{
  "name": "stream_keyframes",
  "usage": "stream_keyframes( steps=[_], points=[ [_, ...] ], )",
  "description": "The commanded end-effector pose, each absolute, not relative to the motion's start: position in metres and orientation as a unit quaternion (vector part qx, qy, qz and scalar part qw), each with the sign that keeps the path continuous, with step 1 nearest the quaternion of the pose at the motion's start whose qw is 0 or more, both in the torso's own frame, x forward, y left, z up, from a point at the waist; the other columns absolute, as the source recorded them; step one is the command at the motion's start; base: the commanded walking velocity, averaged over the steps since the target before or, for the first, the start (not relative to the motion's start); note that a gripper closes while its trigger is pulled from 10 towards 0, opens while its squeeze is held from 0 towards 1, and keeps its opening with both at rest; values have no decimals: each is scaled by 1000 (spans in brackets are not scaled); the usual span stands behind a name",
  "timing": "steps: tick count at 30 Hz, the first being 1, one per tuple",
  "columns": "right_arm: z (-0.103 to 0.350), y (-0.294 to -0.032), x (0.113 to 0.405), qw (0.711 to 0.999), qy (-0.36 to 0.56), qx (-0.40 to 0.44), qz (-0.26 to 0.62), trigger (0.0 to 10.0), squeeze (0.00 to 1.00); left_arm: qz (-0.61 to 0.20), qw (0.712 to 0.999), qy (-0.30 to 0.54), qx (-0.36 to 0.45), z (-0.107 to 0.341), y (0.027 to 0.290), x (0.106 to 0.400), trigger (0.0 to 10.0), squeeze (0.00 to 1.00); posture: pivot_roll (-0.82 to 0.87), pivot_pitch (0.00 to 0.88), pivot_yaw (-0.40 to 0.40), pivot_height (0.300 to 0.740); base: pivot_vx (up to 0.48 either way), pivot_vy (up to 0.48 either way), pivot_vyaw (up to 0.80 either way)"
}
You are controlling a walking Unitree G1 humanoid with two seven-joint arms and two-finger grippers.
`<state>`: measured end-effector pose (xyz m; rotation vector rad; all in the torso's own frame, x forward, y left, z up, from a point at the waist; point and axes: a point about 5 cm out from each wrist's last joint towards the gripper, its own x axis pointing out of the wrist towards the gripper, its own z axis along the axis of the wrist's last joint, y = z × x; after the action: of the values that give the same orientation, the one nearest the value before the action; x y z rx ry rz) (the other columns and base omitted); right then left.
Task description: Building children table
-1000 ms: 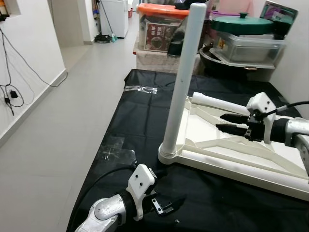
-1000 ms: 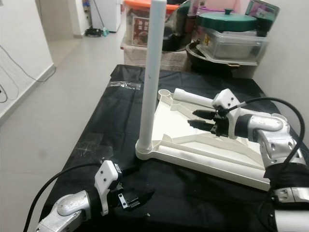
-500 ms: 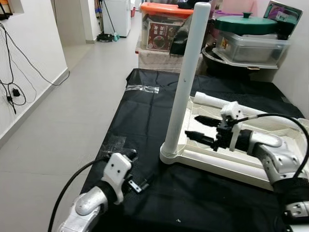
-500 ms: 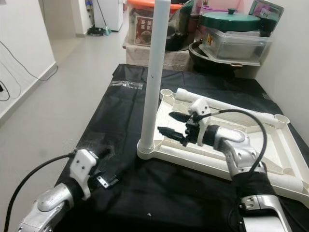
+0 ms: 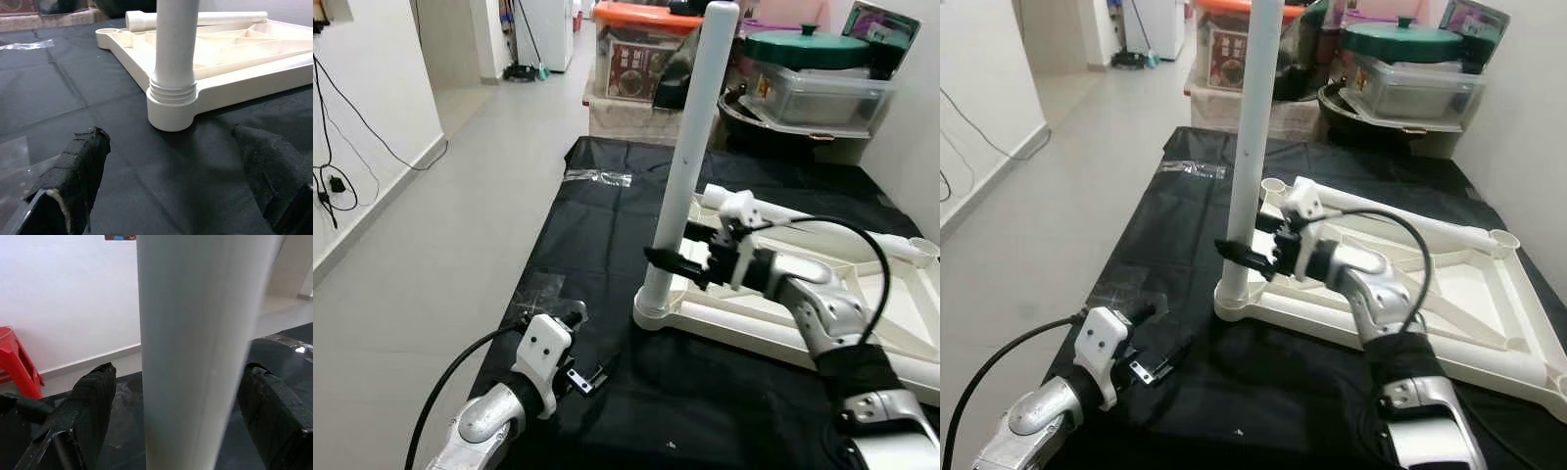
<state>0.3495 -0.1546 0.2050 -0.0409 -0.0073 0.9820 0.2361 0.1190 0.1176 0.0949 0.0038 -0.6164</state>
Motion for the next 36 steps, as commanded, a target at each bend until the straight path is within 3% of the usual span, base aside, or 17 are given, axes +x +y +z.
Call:
stream_keyframes(
  steps=[1, 6, 7, 8, 17, 21, 32, 33, 36],
  points=[
    [202, -152, 352, 886, 2, -21, 463, 10000, 0, -308, 950, 6, 48, 116, 117, 235, 10000, 0, 213, 0, -115, 740, 0, 0, 0],
    [202, -143, 355, 883, -3, -7, 470, 10000, 0, -310, 950, 5, 47, 116, 115, 235, 10000, 0, 216, 0, -120, 740, 0, 0, 0],
    [203, -139, 351, 872, -5, 3, 489, 0, 0, -311, 949, 4, 47, 116, 114, 235, 10000, 0, 217, 0, -122, 740, 0, 0, 0],
    [203, -135, 346, 860, -8, 13, 510, 0, 0, -311, 949, 3, 47, 116, 114, 235, 10000, 0, 217, 0, -122, 740, 0, 0, 0],
    [199, -143, 333, 840, 7, 34, 542, 0, 0, -312, 949, 0, 47, 117, 112, 237, 10000, 0, 211, 0, -119, 740, 0, 0, 0],
    [192, -159, 312, 827, 26, 38, 561, 0, 0, -316, 948, -3, 47, 118, 109, 240, 10000, 0, 201, 0, -109, 740, 0, 0, 0],
    [177, -182, 276, 854, 48, 22, 517, 0, 0, -327, 944, -4, 45, 116, 104, 243, 10000, 0, 179, 0, -90, 740, 0, 0, 0],
    [174, -183, 273, 859, 49, 24, 509, 10000, 0, -330, 943, -3, 44, 115, 103, 244, 10000, 0, 166, 0, -79, 740, 0, 0, 0],
    [172, -178, 271, 864, 47, 25, 500, 10000, 0, -339, 940, -2, 44, 114, 100, 244, 10000, 0, 159, 0, -69, 740, 0, 0, 0]
  ],
)
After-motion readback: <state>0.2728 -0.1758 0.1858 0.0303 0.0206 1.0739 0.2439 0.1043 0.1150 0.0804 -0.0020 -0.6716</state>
